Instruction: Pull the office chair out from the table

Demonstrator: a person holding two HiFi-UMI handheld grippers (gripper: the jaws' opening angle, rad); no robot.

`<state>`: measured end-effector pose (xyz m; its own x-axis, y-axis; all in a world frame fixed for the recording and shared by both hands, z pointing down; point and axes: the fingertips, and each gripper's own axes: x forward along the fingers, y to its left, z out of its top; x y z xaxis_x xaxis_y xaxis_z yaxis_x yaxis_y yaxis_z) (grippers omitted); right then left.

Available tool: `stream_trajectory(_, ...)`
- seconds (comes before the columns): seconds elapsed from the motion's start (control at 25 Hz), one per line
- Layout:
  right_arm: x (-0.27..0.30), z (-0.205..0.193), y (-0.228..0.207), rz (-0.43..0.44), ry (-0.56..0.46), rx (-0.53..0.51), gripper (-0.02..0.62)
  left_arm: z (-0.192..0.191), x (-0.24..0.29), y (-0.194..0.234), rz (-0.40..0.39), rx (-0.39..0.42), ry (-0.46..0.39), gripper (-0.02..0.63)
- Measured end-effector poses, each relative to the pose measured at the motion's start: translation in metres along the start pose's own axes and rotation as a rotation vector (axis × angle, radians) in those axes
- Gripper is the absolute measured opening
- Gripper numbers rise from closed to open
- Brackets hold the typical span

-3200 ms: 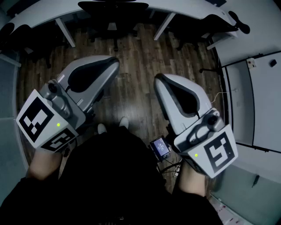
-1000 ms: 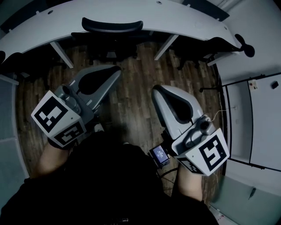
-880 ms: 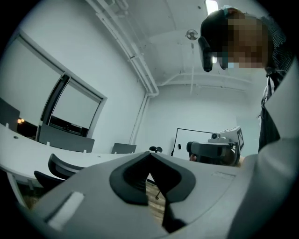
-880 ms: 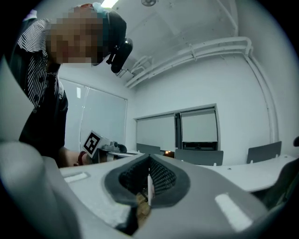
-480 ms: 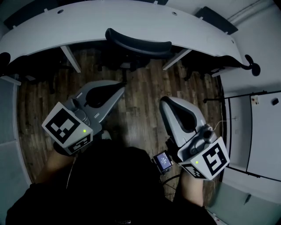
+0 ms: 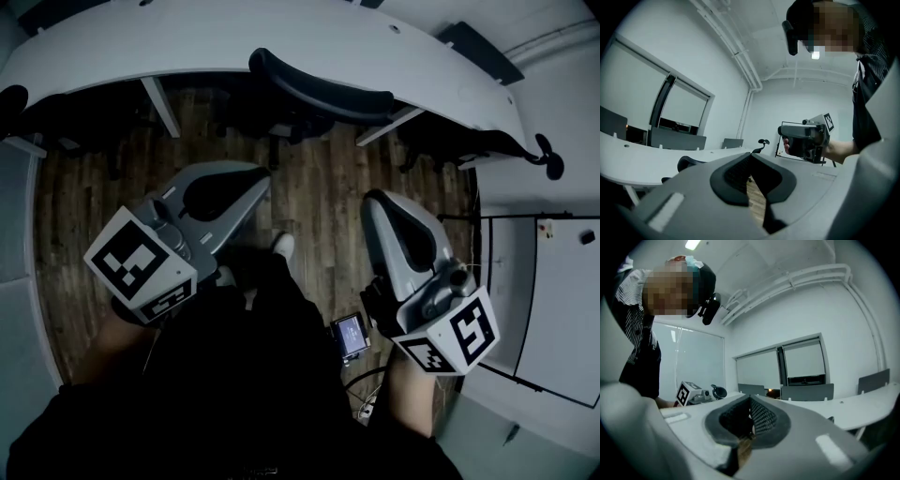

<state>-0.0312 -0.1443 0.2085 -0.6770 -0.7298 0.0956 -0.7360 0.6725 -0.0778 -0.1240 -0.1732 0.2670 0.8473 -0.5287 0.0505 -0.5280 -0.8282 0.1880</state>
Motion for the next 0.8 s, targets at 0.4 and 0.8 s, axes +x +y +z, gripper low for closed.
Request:
stream_trajectory(0.4,0.036,0.026,-0.033,0.124,-0.080,0.005,0.002,0.032,0.012,0.033,0.111,-0.012,-0.054,0.003)
stream_trajectory(0.8,0.065,0.036,-0.126,0.173,-0.092,0.029,0.002,0.053,0.099,0.072,0.125,0.018,-0.051,0.003)
